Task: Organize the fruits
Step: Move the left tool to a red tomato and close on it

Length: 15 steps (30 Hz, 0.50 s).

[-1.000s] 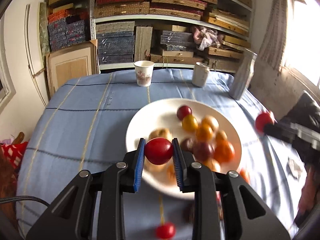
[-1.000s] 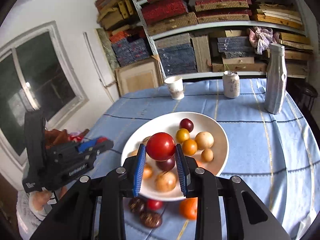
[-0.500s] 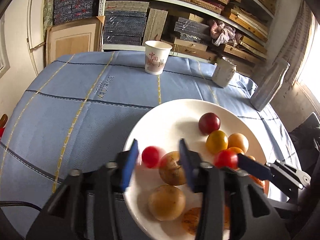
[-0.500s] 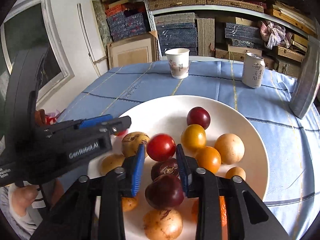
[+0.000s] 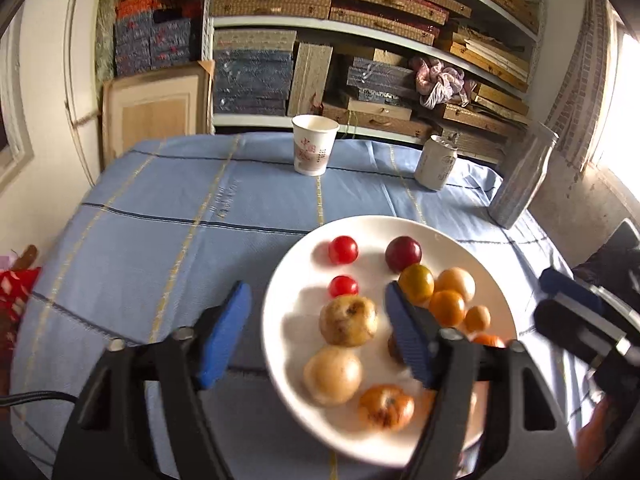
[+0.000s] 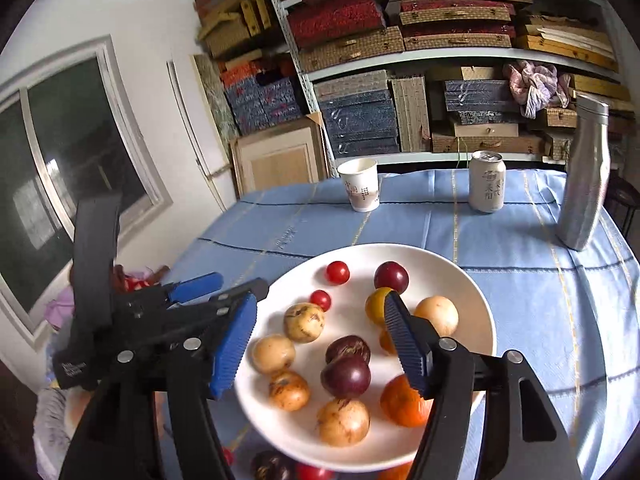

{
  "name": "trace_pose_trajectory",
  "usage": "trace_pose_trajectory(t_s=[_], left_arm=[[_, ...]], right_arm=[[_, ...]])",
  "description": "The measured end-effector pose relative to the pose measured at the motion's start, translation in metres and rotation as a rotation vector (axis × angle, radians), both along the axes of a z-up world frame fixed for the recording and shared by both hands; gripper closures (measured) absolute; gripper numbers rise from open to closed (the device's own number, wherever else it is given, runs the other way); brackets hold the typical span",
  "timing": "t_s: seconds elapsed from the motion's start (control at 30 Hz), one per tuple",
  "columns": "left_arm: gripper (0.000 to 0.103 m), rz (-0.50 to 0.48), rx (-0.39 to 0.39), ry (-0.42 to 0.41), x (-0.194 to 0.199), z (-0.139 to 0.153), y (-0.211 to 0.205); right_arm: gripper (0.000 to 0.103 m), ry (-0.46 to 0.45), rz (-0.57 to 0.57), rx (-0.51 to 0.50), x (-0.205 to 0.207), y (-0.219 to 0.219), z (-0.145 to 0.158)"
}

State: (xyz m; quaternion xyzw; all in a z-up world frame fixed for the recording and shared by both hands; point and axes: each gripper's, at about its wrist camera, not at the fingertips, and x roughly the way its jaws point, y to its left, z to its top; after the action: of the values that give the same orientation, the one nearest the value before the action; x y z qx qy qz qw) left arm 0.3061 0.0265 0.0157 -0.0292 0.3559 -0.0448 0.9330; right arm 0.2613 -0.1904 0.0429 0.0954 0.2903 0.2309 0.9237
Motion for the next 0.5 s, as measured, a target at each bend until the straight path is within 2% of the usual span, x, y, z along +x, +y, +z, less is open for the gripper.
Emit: trace_pose_trajectory(t_s=[0.03, 0.1, 0.27, 0.33, 0.4, 0.5], left_arm=[[0.019, 0.006, 0.014, -0.009, -0.008, 0.0, 0.001], [0.016, 0.013, 0.03, -0.021, -0.028, -0.005, 0.004], [0.015, 0.015, 0.068, 0.006, -0.073, -0.023, 0.009], [0.011, 0.012, 0.079, 0.004, -0.089, -0.028, 0.01], [0.01, 0.003, 0.101, -0.006, -0.105, -0.032, 0.007], [0.007, -0.011, 0.157, -0.029, -0.133, -0.039, 0.001]], right_arm=[[0.033, 0.007, -0.003, 0.022, -0.007, -0.006, 0.001], [0.03, 0.016, -0.01, 0.052, -0.018, -0.016, -0.001], [0.029, 0.038, -0.047, 0.09, -0.052, -0.045, -0.023], [0.028, 0.056, -0.07, 0.11, -0.066, -0.06, -0.034], [0.02, 0.069, -0.102, 0.133, -0.078, -0.076, -0.045], [0.018, 0.065, -0.15, 0.152, -0.088, -0.091, -0.05]])
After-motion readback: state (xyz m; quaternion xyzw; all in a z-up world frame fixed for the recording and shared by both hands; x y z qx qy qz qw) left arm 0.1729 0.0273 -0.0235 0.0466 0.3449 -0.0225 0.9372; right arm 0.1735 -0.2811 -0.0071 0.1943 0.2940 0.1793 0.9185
